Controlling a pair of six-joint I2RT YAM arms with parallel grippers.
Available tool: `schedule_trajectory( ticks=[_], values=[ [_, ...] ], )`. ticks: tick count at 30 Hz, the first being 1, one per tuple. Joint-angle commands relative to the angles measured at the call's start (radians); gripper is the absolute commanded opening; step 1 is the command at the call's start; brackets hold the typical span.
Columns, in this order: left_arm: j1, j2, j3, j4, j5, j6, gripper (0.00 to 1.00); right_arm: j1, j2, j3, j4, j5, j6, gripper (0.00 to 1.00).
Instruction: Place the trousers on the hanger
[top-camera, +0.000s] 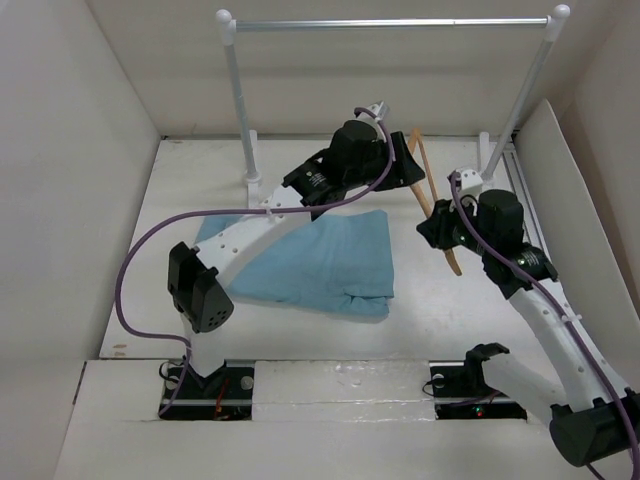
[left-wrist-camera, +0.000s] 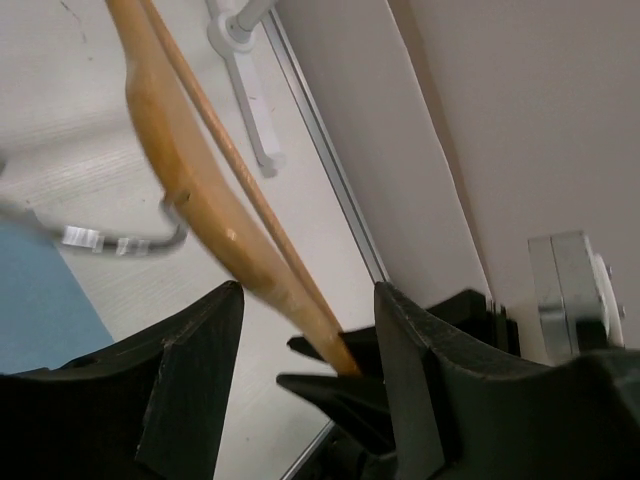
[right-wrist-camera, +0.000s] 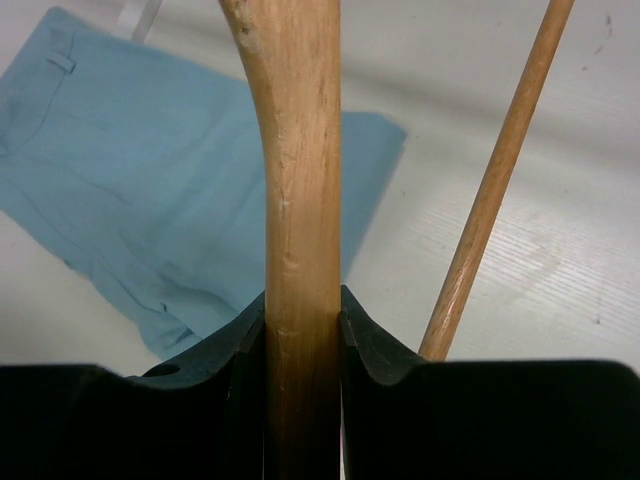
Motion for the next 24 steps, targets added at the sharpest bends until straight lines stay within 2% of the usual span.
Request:
schedule_trajectory(
  ticks=[1, 7, 10, 12, 14, 15, 16, 17, 18, 19, 20, 21, 22, 24],
  values=[
    [-0.003, 0.01, -0.001, 0.07, -0.073, -0.026, 0.5, 0.07, -0.042, -0.003, 0.059, 0.067, 0.022, 0.0],
    [-0.012, 0.053, 0.002, 0.082, -0.13, -0.045, 0.44, 0.219, -0.045, -0.018, 0.041, 0.185, 0.067, 0.0],
    [-0.022, 0.05, -0.038, 0.084, -0.185, -0.051, 0.35, 0.285, -0.048, -0.032, 0.042, 0.262, 0.099, 0.0],
    [-0.022, 0.047, -0.056, 0.094, -0.195, -0.055, 0.24, 0.311, -0.045, -0.032, 0.033, 0.302, 0.107, 0.0],
    [-0.022, 0.045, -0.066, 0.093, -0.211, -0.057, 0.05, 0.342, -0.046, -0.034, 0.021, 0.322, 0.113, 0.0],
    [-0.022, 0.041, -0.069, 0.088, -0.216, -0.058, 0.0, 0.342, -0.048, -0.034, 0.0, 0.343, 0.119, 0.0],
    [-0.031, 0.039, -0.07, 0.082, -0.225, -0.057, 0.0, 0.356, -0.048, -0.034, -0.016, 0.353, 0.124, 0.04],
    [-0.031, 0.038, -0.075, 0.081, -0.23, -0.055, 0.0, 0.356, -0.054, -0.035, -0.03, 0.354, 0.122, 0.15],
    [-0.031, 0.032, -0.093, 0.079, -0.23, -0.054, 0.0, 0.366, -0.059, -0.035, -0.054, 0.347, 0.121, 0.42],
    [-0.04, 0.015, -0.113, 0.084, -0.231, -0.058, 0.0, 0.367, -0.075, -0.04, -0.068, 0.339, 0.119, 0.53],
    [-0.049, -0.034, -0.211, 0.138, -0.221, -0.087, 0.0, 0.367, -0.092, -0.04, -0.118, 0.31, 0.107, 0.72],
    [-0.049, -0.034, -0.212, 0.139, -0.221, -0.088, 0.0, 0.367, -0.101, -0.04, -0.119, 0.31, 0.107, 0.72],
    [-0.06, -0.053, -0.256, 0.162, -0.218, -0.103, 0.0, 0.353, -0.108, -0.031, -0.14, 0.298, 0.089, 0.76],
    [-0.072, -0.095, -0.386, 0.23, -0.21, -0.134, 0.0, 0.325, -0.115, -0.021, -0.207, 0.229, 0.066, 0.89]
  ],
)
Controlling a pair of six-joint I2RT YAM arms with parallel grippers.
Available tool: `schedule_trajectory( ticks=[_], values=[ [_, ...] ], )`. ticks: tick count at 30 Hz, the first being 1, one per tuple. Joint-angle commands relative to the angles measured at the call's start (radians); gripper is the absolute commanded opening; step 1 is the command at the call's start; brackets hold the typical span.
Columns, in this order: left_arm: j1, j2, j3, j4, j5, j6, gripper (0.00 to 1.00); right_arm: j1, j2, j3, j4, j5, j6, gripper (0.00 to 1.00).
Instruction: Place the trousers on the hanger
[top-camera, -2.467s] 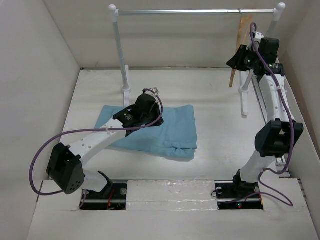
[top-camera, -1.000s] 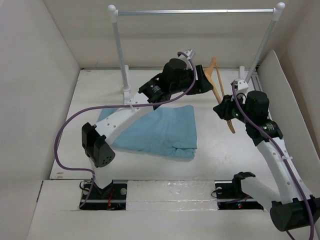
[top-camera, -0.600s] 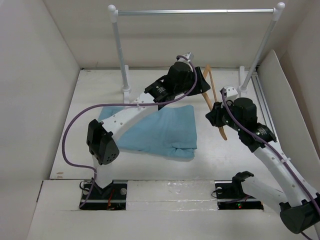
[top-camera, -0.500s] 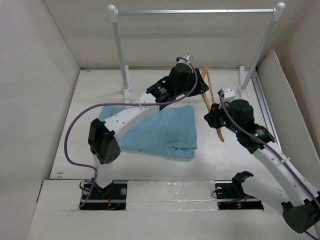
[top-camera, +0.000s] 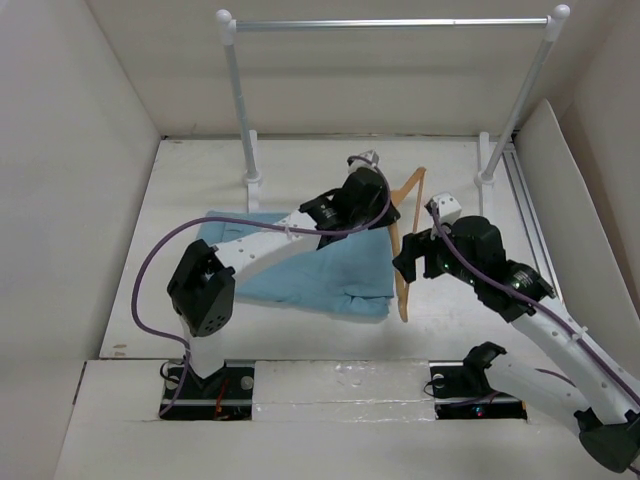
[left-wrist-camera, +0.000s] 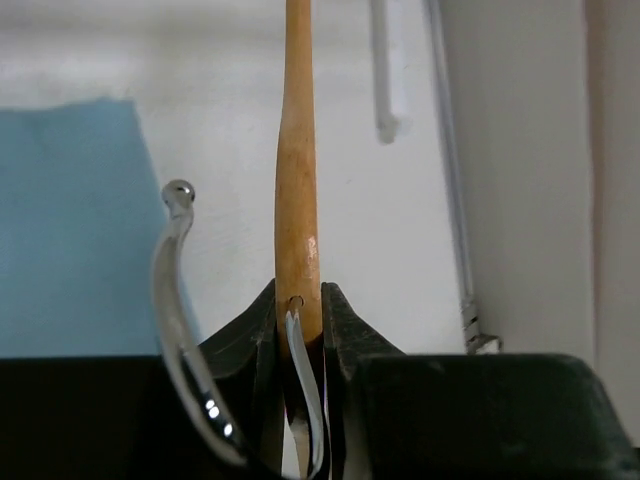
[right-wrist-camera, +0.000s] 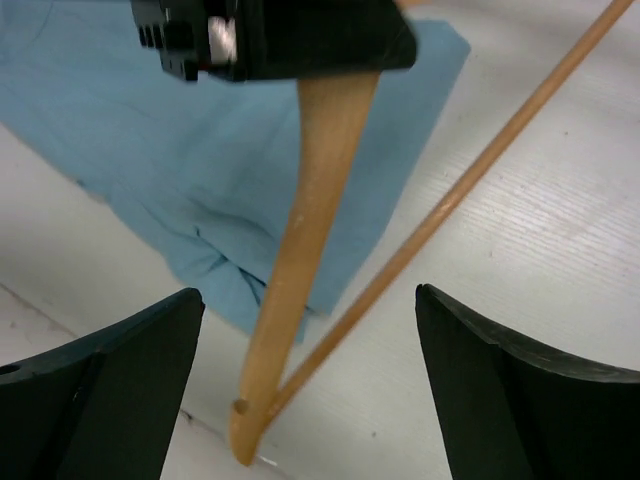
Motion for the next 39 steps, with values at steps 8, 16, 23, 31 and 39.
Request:
schedule_trajectory(
  ticks=[8, 16, 23, 31, 39],
  values=[
    [-0.067, -0.088, -0.346, 0.258, -0.022, -0.141, 0.0, -0.123, -0.037, -0.009, -0.119, -0.251, -0.09, 0.82],
    [-0.067, -0.078, -0.456, 0.296, -0.094, -0.184, 0.0, -0.17, 0.121, -0.17, 0.171, -0.311, -0.07, 0.08],
    [-0.058, -0.047, -0.461, 0.272, -0.16, -0.167, 0.0, -0.242, 0.418, -0.208, 0.473, -0.371, -0.053, 0.46],
    [-0.058, -0.033, -0.486, 0.257, -0.169, -0.167, 0.0, -0.242, 0.63, -0.248, 0.727, -0.379, 0.1, 0.57],
    [-0.058, -0.018, -0.496, 0.237, -0.185, -0.158, 0.0, -0.224, 0.725, -0.329, 0.872, -0.439, 0.192, 0.4]
  ],
)
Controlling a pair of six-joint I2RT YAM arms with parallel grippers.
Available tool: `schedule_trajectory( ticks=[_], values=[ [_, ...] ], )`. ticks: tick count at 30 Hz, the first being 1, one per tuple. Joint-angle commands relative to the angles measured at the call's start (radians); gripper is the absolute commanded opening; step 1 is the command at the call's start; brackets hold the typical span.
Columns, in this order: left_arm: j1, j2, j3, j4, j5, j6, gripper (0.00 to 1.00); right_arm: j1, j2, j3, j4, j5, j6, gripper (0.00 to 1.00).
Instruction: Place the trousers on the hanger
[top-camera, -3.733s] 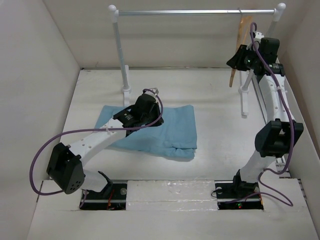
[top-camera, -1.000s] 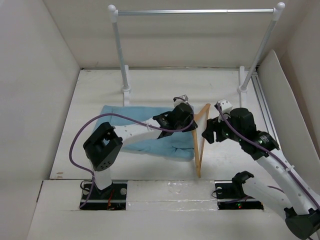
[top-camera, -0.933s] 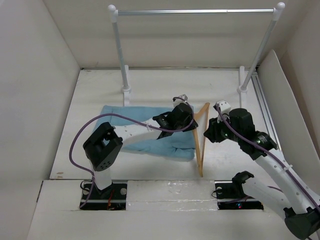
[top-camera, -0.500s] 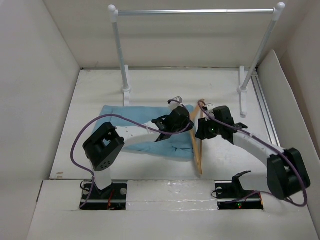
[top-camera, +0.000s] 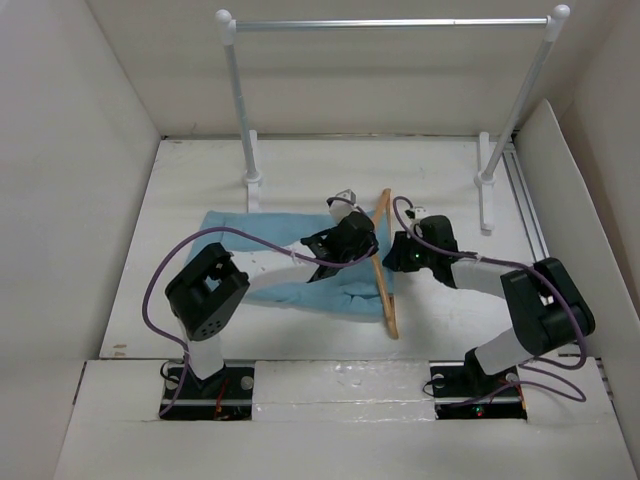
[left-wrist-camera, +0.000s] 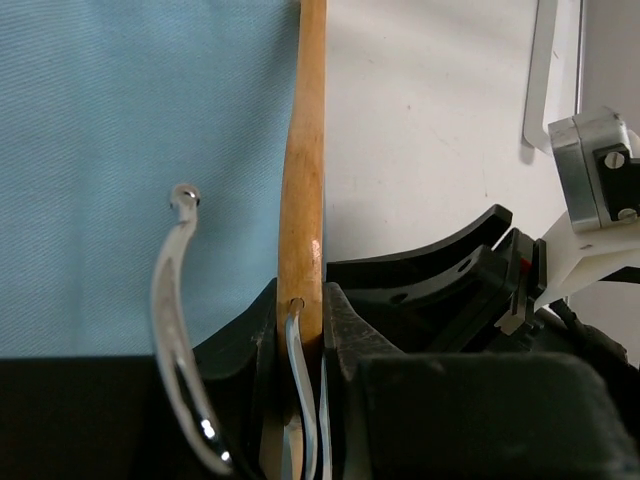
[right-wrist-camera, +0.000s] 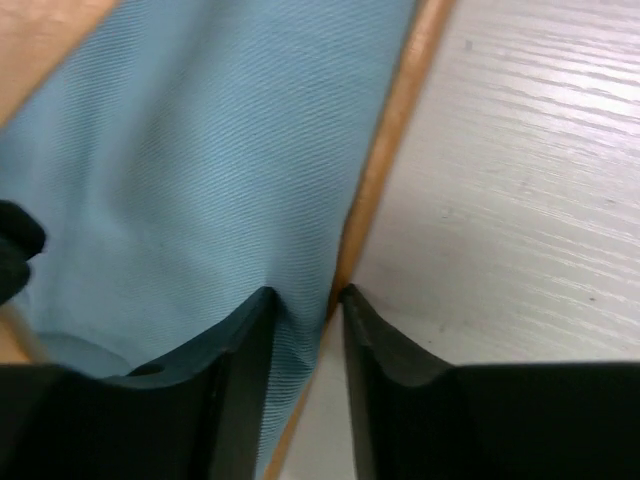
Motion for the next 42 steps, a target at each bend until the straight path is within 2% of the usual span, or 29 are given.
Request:
schedule_trajectory(
  ticks=[1, 2, 3, 4, 8, 9, 10, 11, 12, 15, 19, 28, 33, 37, 39, 42],
  values=[
    [-0.008, 0.024, -0.026, -0.059, 0.031, -0.024, 0.0, 0.024, 0.044, -0.037, 0.107, -0.097, 0.083, 0.35],
    [-0.008, 0.027, -0.026, -0.059, 0.037, -0.023, 0.0, 0.033, 0.038, -0.035, 0.1, -0.076, 0.082, 0.31],
    [-0.008, 0.039, -0.026, -0.056, 0.044, -0.023, 0.0, 0.042, 0.021, -0.024, 0.071, -0.056, 0.068, 0.21],
    [-0.008, 0.039, -0.026, -0.056, 0.044, -0.024, 0.0, 0.042, 0.015, -0.014, 0.046, -0.056, 0.06, 0.21],
    [-0.008, 0.054, -0.023, -0.059, 0.043, -0.024, 0.0, 0.064, 0.006, 0.022, -0.006, -0.033, 0.043, 0.33],
    [-0.008, 0.058, -0.026, -0.06, 0.044, -0.024, 0.0, 0.076, 0.007, 0.02, -0.006, -0.033, 0.048, 0.31],
    [-0.008, 0.058, -0.025, -0.06, 0.043, -0.024, 0.0, 0.09, 0.006, 0.02, -0.001, -0.031, 0.055, 0.22],
    [-0.008, 0.059, -0.023, -0.062, 0.041, -0.018, 0.0, 0.09, 0.012, 0.016, 0.002, -0.036, 0.057, 0.05],
    [-0.008, 0.067, -0.02, -0.074, 0.038, -0.015, 0.0, 0.09, 0.009, 0.014, -0.001, -0.036, 0.062, 0.0],
    [-0.008, 0.077, -0.014, -0.105, 0.023, -0.01, 0.0, 0.079, -0.04, 0.008, -0.008, -0.048, 0.066, 0.0],
    [0.003, 0.055, -0.049, -0.109, 0.006, -0.007, 0.0, 0.016, -0.168, 0.048, -0.131, -0.036, 0.007, 0.0],
    [0.067, -0.031, -0.159, -0.129, -0.038, 0.069, 0.0, -0.264, -0.316, 0.075, -0.302, -0.177, -0.105, 0.0],
    [0.086, -0.011, -0.146, -0.157, -0.045, 0.085, 0.0, -0.304, -0.35, 0.088, -0.368, -0.186, -0.145, 0.0],
    [0.086, -0.033, -0.173, -0.169, -0.064, 0.083, 0.0, -0.392, -0.369, 0.075, -0.379, -0.189, -0.162, 0.0],
    [0.095, -0.067, -0.211, -0.169, -0.075, 0.105, 0.0, -0.476, -0.346, 0.097, -0.388, -0.202, -0.179, 0.0],
    [0.095, -0.088, -0.227, -0.174, -0.068, 0.14, 0.0, -0.487, -0.248, 0.123, -0.338, -0.208, -0.178, 0.0]
  ],
)
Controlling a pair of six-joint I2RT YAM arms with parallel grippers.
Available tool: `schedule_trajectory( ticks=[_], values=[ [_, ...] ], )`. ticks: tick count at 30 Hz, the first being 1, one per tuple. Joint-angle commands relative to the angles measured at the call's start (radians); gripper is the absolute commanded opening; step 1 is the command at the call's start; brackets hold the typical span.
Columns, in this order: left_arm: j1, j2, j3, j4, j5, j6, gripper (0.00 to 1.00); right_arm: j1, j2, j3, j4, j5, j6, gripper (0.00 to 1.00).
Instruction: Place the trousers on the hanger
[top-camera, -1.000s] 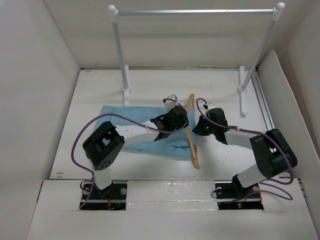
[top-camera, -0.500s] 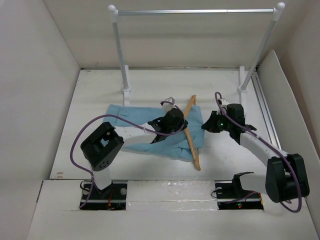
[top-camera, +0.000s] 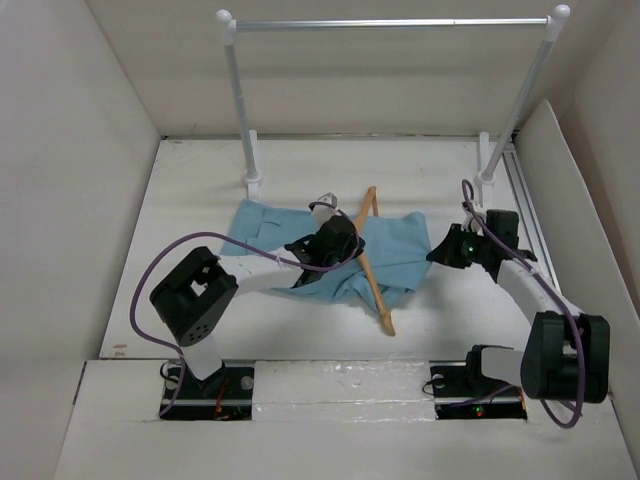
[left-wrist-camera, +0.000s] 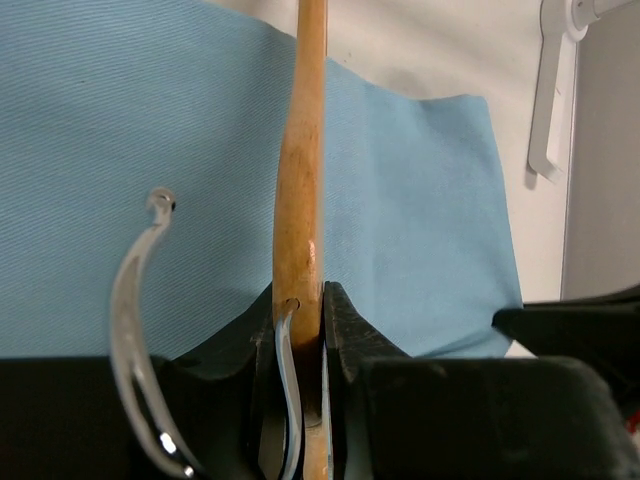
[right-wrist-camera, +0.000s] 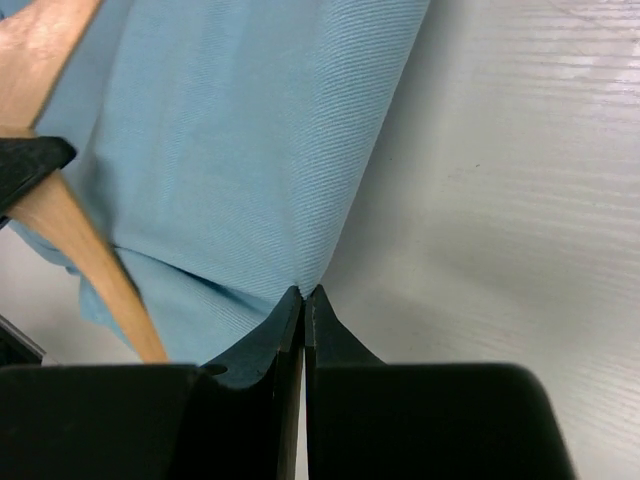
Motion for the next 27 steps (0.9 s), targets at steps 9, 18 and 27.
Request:
schedule_trajectory(
  ticks=[9, 18, 27],
  values=[
    [-0.024, -0.035, -0.027, -0.307, -0.049, 0.113, 0.0, 0.001, 0.16, 0.131, 0.054, -0.031, -0.118, 0.71],
    [-0.024, -0.007, 0.052, -0.291, -0.035, 0.1, 0.0, 0.22, -0.232, -0.19, -0.029, -0.134, -0.063, 0.93],
    [-0.034, 0.021, 0.107, -0.294, -0.023, 0.113, 0.0, 0.346, -0.06, -0.245, 0.32, -0.128, 0.119, 1.0]
  ],
)
